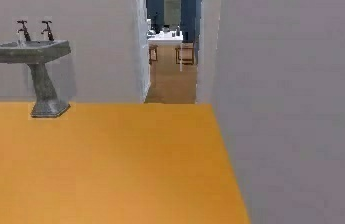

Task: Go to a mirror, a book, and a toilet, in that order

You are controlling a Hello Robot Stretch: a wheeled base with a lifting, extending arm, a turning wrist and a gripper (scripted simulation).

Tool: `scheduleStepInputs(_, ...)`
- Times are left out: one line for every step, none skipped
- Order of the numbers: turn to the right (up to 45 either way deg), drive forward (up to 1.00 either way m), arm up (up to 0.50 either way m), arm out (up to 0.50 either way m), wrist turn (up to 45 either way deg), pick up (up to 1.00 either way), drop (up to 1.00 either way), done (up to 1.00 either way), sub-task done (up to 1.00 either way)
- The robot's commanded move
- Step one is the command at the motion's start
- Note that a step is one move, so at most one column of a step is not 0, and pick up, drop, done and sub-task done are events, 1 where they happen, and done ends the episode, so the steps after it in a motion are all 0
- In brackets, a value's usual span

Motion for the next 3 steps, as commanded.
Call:
scheduleStepInputs(0.0, 1.00, 0.00, 0.00, 0.0, 0.00, 0.00, 0.00, 0.00)
scheduleStepInputs(0.0, 1.00, 0.00, 0.00, 0.0, 0.00, 0.00, 0.00, 0.00)
scheduleStepInputs(3.0, 0.00, 0.00, 0.00, 0.0, 0.00, 0.00, 0.00, 0.00)
